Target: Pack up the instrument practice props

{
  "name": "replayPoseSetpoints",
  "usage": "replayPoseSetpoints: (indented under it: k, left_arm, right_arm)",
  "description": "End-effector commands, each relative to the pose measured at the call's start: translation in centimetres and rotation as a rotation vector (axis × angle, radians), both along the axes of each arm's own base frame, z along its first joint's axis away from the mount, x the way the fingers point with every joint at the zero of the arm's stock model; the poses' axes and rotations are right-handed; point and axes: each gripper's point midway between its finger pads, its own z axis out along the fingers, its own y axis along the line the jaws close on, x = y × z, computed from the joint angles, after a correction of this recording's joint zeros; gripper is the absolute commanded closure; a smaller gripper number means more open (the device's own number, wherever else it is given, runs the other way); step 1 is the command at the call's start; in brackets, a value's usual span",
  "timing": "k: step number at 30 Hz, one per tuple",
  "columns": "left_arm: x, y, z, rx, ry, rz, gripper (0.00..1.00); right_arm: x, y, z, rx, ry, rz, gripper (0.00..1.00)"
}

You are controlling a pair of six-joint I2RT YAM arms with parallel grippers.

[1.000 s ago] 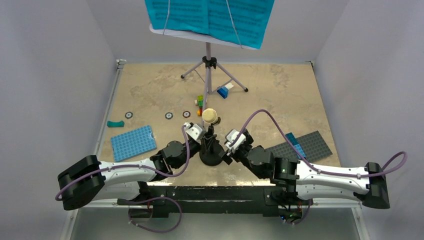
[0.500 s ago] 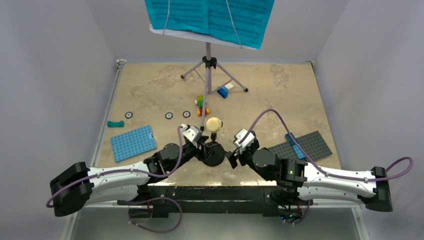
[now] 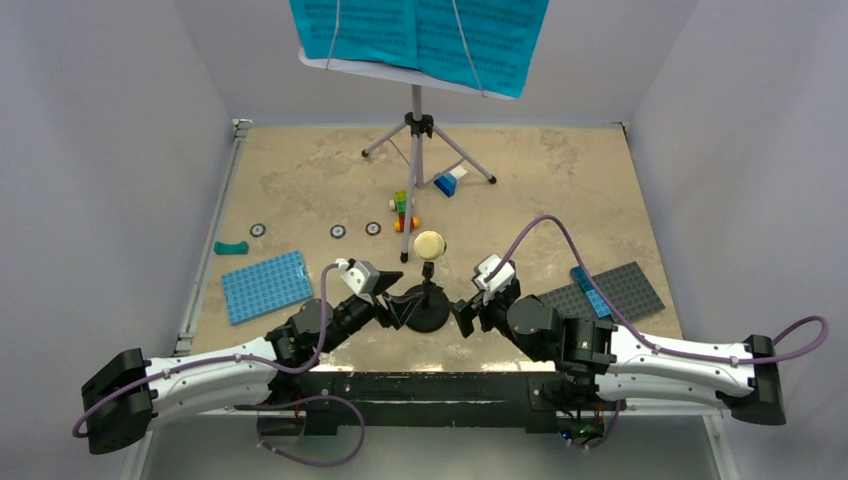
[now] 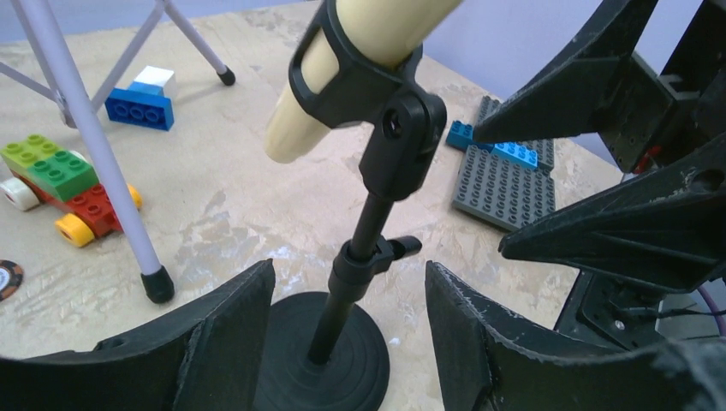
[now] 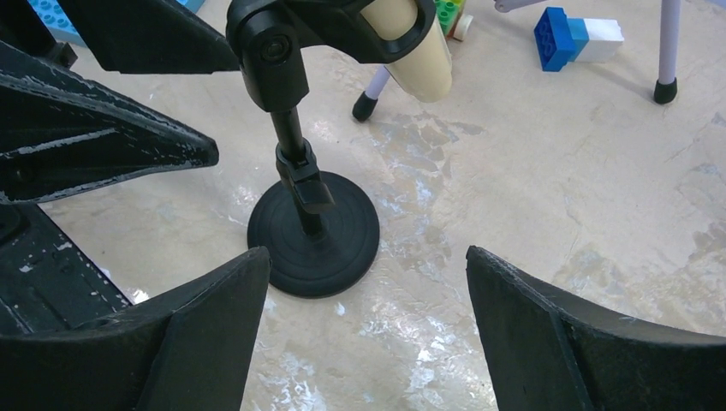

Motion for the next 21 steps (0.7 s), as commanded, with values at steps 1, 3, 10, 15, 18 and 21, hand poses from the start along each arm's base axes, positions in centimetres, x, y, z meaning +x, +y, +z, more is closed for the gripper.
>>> replayPoseSetpoints:
  k: [1,3,10,15,18,21]
  left_arm:
    - [1.2,-0.5,6.0,-0.085,-0.132,0.044,0.31]
    - [1.6,-1.1,6.5,-0.067,-0.150,0.047,0.31]
    - [1.4,-2.6,8.1,-0.089,-0.178,-0.006,0.31]
    - [1.6,-3.2,8.4,-0.074,-0.184,-0.012,0.31]
    - [2.3,-3.8,7.8,-0.030,-0.174,0.001,0.34]
    - [2.8,-4.2,7.5,-0.012,-0.166,0.017,0.46]
  right_arm:
    - [0.0,-0.2,0.7,0.082,0.044,-0.032,0.12]
    - [-0.2,0.0,0.6,0.091,0.061,-0.023,0.12]
    - [-0.5,-0.2,0.2,0.094,0.087,-0.027,0.12]
    - [-0.5,-0.2,0.3,0.104,0.095,-0.028,0.12]
    - [-0.7,-0.1,0.5,0.116,0.103,-0.025,0.11]
    - [-1.0,0.1,1.5,0.144,0.119,-0.007,0.12]
